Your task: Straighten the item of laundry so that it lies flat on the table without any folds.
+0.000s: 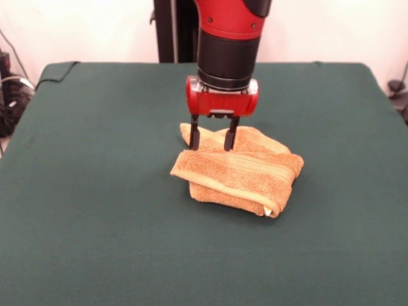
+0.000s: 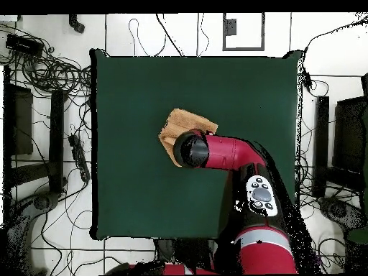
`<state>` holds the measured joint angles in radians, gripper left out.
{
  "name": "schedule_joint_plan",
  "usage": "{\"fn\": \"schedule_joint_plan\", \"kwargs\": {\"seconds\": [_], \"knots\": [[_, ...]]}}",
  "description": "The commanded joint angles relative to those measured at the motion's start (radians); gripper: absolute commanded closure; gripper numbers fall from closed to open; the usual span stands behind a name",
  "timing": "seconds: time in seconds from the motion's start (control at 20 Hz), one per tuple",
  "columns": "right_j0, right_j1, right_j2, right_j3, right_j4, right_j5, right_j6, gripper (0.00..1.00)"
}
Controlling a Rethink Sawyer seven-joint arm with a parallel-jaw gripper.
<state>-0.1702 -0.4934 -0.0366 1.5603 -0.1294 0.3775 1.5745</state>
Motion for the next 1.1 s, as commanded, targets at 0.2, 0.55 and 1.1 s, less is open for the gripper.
{"fn": "schedule_joint_plan", "kwargs": {"seconds": [0.2, 0.55, 1.1], "knots": [[0.000, 0.104, 0.129, -0.038, 0.005, -0.040, 0.098, 0.00], [0.000, 0.161, 0.132, -0.102, 0.011, -0.063, 0.103, 0.00], [0.005, 0.200, 0.134, -0.126, 0.017, -0.100, 0.128, 0.00]]}}
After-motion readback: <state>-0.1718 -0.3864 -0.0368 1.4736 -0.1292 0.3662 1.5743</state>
